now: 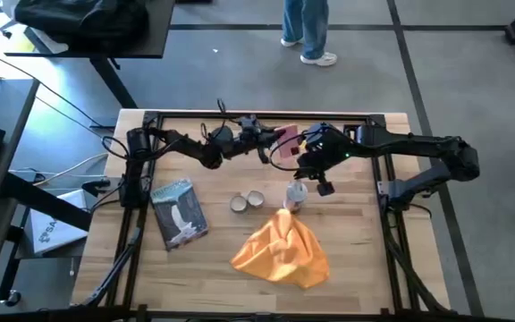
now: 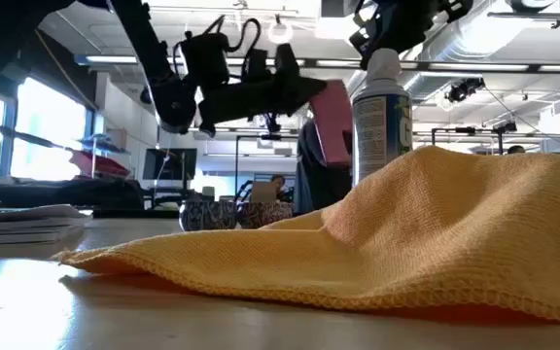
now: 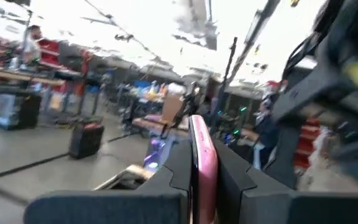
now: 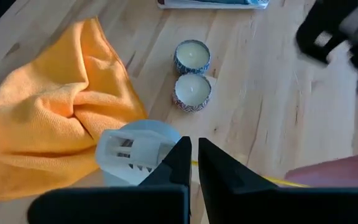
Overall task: Apply microfiber cloth
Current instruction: Spray the cellphone
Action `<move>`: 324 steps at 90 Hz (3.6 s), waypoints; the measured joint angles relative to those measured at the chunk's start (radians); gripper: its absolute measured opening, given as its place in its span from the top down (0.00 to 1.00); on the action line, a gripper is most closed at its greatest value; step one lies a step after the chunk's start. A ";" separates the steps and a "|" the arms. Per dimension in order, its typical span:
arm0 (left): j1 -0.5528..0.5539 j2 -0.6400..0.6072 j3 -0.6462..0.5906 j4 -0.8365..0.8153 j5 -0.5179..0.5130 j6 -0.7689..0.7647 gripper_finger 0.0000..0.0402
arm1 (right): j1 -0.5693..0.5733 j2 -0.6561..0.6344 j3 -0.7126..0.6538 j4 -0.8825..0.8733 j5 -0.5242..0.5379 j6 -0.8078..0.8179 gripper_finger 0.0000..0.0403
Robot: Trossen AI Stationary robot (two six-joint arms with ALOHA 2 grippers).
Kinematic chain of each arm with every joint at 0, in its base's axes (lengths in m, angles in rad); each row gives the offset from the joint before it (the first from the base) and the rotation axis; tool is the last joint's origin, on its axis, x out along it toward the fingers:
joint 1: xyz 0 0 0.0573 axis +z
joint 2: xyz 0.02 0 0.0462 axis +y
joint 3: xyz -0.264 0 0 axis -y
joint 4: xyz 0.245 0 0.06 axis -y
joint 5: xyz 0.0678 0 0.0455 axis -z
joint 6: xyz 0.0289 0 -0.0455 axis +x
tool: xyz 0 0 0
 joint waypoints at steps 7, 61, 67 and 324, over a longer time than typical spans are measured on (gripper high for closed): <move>0.016 -0.033 -0.036 -0.001 0.000 -0.003 0.97 | 0.000 0.000 0.000 -0.001 0.000 -0.001 1.00; -0.042 -0.016 -0.088 -0.028 -0.014 0.099 0.97 | 0.001 0.000 0.000 0.000 0.000 0.009 1.00; -0.046 -0.008 -0.087 -0.029 -0.014 0.146 0.97 | 0.001 0.000 0.000 -0.001 0.000 0.008 1.00; -0.100 0.034 0.093 -0.375 0.022 2.630 0.97 | 0.001 0.000 0.000 0.002 -0.004 0.051 1.00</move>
